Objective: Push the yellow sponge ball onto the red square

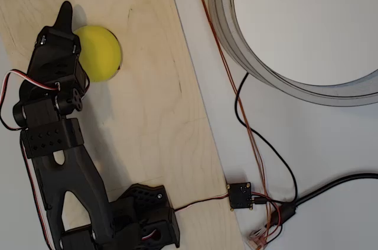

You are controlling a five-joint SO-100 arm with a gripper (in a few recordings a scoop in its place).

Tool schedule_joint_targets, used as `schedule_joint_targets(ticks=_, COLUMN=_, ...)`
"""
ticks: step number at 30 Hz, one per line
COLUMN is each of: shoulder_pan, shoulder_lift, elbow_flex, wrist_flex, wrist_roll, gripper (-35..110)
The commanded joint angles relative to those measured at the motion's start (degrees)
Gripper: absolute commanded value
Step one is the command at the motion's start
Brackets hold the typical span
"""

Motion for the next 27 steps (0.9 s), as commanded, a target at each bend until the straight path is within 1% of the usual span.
schedule_joint_targets(ticks=1, shoulder_pan=1.0, shoulder_lift=0.2, elbow_flex=1.1, wrist_flex=-1.5, wrist_roll=0.7, gripper=29)
schedule_joint_targets(ticks=13, shoulder_pan=2.8, shoulder_lift=-3.1, elbow_flex=1.1, wrist_flex=-4.3, wrist_roll=0.0, gripper=29)
schedule_joint_targets(ticks=27, shoulder_pan=5.7, shoulder_lift=-3.9, elbow_flex=1.2, wrist_flex=-5.2, wrist_roll=-4.2, gripper=28)
